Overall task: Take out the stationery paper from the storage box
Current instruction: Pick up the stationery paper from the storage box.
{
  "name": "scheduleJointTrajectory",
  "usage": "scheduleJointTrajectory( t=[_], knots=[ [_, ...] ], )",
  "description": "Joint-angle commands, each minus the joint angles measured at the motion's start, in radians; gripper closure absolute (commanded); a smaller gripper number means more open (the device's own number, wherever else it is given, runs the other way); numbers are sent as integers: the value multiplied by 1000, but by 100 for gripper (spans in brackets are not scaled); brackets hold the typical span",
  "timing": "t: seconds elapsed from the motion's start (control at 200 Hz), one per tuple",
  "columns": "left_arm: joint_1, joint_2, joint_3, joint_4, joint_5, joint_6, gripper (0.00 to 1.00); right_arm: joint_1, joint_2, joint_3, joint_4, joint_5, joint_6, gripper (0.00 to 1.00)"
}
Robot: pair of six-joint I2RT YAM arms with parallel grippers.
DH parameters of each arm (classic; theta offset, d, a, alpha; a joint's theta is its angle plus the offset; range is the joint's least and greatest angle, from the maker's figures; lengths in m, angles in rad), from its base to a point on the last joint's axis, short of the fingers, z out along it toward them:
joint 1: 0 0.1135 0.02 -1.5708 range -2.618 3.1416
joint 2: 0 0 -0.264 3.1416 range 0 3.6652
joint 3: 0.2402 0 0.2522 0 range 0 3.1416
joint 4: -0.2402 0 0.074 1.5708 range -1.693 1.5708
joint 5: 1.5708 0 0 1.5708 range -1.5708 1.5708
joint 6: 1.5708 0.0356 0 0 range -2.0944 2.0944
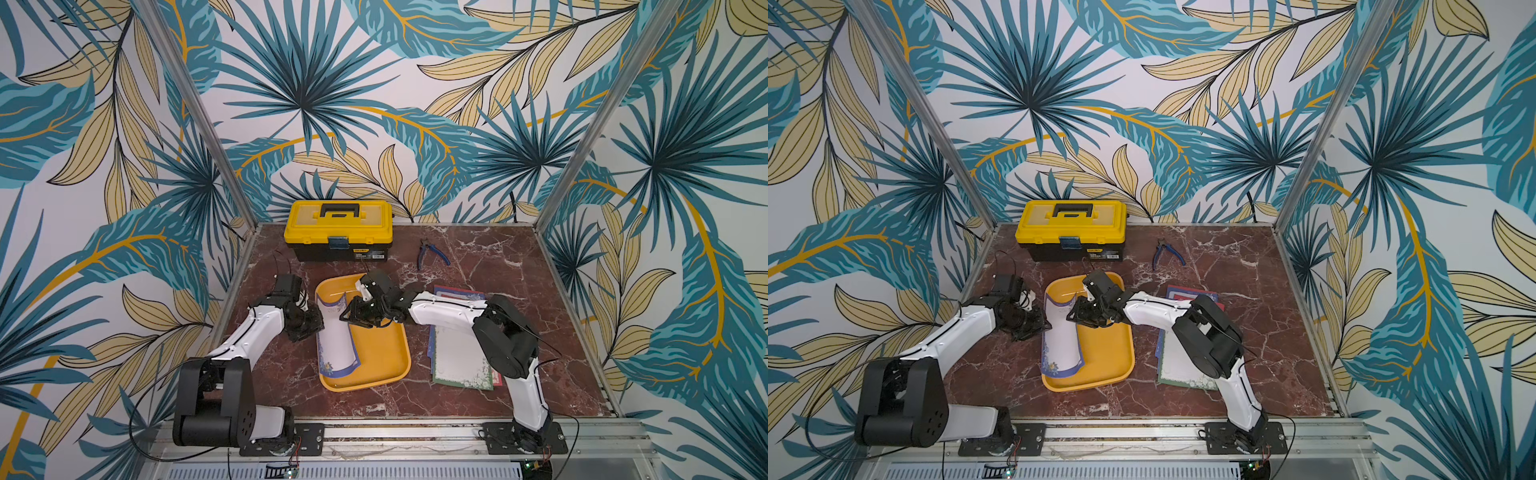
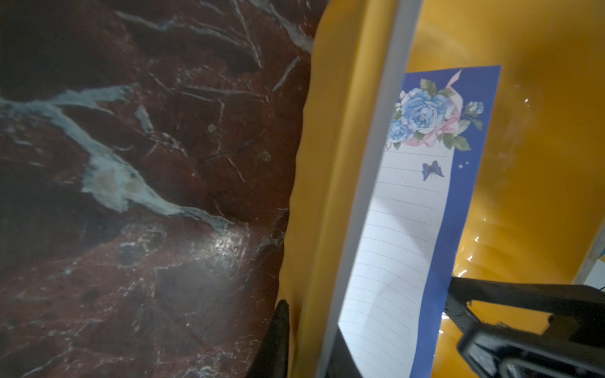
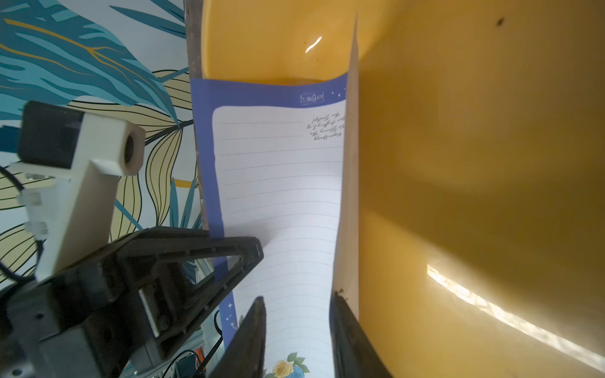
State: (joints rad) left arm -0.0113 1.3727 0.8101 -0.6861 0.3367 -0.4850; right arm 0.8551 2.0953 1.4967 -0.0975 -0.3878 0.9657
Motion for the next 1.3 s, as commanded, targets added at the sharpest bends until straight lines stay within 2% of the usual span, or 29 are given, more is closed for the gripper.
scheduleJointTrajectory(
  t=[0.0, 0.23, 0.646, 0.851, 0.961, 1.101, 1.297],
  knots=[
    [4, -1, -12, 9, 13, 11, 83, 2, 38, 35, -151, 36, -41, 64],
    [5, -3, -14, 10, 15, 10, 83, 1, 71, 57, -167, 23, -29, 66],
    [5, 2, -11, 13, 25, 11, 85, 1, 125, 98, -161, 4, -21, 77],
    [6, -25, -7, 12, 16, 7, 67, 1, 97, 121, -240, 30, -71, 100],
    [9, -57, 0, 11, 1, -3, 52, 0, 43, 133, -316, 46, -129, 100],
    [13, -115, 23, 12, -15, -10, 41, 3, -65, 139, -406, 62, -220, 100],
    [15, -197, 76, 11, -46, -2, 36, 2, -218, 154, -539, 71, -365, 100]
  ],
)
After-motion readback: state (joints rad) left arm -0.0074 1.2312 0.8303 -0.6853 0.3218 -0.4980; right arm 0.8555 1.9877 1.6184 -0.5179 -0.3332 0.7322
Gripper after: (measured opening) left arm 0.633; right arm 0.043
